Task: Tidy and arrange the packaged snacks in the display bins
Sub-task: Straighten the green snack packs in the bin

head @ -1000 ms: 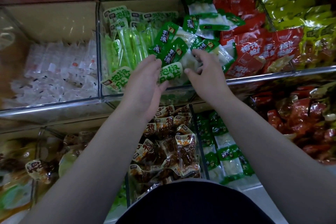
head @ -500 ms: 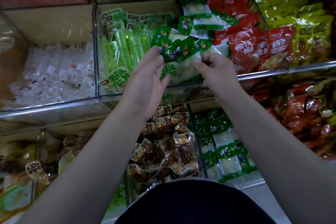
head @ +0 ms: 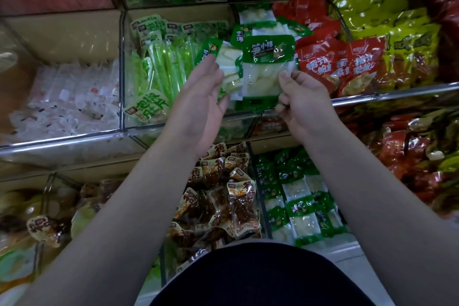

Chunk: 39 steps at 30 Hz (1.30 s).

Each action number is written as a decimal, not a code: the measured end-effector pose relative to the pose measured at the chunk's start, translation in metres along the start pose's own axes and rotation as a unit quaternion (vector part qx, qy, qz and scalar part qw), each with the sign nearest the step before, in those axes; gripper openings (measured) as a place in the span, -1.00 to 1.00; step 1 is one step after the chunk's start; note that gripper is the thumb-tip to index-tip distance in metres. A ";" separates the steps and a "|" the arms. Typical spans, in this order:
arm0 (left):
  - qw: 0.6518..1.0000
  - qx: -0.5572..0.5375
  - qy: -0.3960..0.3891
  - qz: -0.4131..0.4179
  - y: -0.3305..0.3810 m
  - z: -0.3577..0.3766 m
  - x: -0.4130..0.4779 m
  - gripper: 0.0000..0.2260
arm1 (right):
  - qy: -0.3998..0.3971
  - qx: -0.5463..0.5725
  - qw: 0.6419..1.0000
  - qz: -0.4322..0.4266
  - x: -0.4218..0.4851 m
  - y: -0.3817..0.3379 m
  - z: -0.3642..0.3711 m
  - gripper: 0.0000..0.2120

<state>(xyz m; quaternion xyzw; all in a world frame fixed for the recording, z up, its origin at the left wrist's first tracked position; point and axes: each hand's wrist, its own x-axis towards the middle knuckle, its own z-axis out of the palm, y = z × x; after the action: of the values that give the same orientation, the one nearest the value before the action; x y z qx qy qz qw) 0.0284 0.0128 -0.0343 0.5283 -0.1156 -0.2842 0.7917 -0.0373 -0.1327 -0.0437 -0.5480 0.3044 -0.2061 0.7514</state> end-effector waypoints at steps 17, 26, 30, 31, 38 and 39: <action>0.998 -0.019 0.009 -0.067 -0.036 0.043 -0.011 -0.66 | -0.124 0.142 0.971 0.146 -0.018 -0.008 -0.052 -0.81; 0.996 0.026 0.023 -0.087 -0.075 0.054 -0.030 -0.67 | -0.082 0.002 0.982 0.172 -0.023 0.025 -0.094 -0.84; 0.993 0.052 0.018 -0.103 -0.094 0.059 -0.038 -0.73 | -0.083 -0.047 0.981 0.170 -0.027 0.042 -0.111 -0.86; 0.992 0.058 0.022 -0.108 -0.099 0.060 -0.039 -0.73 | -0.082 -0.055 0.980 0.171 -0.028 0.045 -0.115 -0.86; 0.984 0.100 0.049 -0.138 -0.134 0.062 -0.050 -0.74 | -0.078 -0.122 0.976 0.165 -0.036 0.073 -0.142 -0.94; 0.982 0.115 0.055 -0.143 -0.139 0.060 -0.051 -0.74 | -0.076 -0.148 0.973 0.160 -0.037 0.077 -0.146 -0.89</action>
<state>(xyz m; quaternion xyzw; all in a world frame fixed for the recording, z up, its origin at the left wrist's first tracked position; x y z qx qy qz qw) -0.0877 -0.0434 -0.1290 0.6418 -0.0269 -0.3493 0.6822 -0.1655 -0.1863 -0.1399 -0.6113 0.3571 0.0061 0.7062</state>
